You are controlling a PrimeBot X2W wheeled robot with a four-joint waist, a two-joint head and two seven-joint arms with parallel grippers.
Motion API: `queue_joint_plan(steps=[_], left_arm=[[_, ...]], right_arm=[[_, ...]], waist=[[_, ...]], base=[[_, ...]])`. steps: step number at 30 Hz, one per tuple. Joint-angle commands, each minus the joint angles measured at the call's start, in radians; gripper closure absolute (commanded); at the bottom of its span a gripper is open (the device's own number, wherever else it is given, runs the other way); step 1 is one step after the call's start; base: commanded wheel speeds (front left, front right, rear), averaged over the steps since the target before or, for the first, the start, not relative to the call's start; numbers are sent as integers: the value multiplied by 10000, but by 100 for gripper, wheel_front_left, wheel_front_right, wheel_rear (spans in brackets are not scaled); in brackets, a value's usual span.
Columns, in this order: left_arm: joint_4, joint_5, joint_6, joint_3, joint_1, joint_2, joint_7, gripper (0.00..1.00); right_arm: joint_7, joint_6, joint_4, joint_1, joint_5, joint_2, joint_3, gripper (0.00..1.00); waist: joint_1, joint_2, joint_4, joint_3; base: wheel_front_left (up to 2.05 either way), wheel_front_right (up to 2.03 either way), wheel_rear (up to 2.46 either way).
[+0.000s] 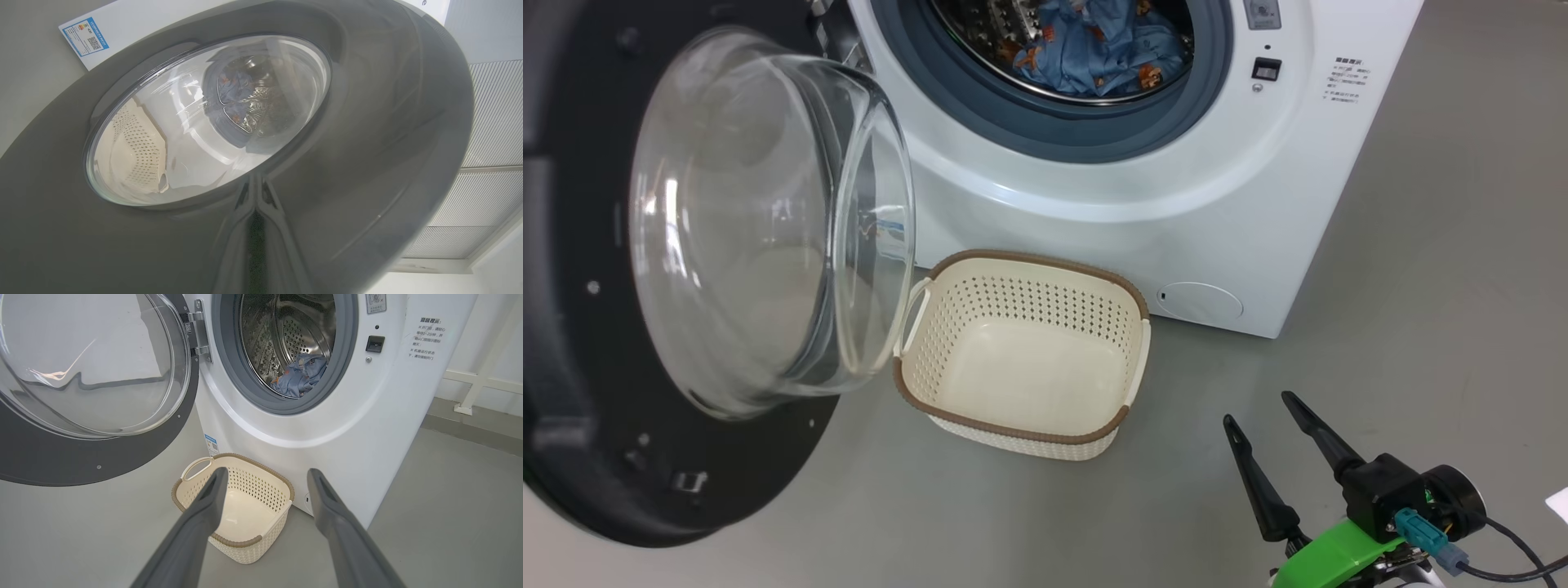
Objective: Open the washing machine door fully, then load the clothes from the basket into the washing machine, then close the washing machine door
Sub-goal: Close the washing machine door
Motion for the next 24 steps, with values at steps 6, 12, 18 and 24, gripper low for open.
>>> queue_joint_plan(steps=[6,12,18,24], left_arm=[[-1506,-310,386,60,648,-259,468,100],[-2746,-459,617,-247,1271,-1215,733,100],[-3338,-583,749,-453,1655,-1886,760,100],[-3488,-810,725,-705,1891,-2280,583,100]], right_arm=[[-169,16,-135,-158,39,90,251,0],[-253,16,-38,-129,53,136,245,0],[-295,16,27,-165,70,165,290,0],[-333,16,80,-168,71,184,315,0]], waist=[[0,0,-133,-52],[0,0,-289,-149],[0,0,-471,-213],[0,0,-676,-276]], base=[[0,0,0],[0,0,0],[0,0,0],[0,0,0]])
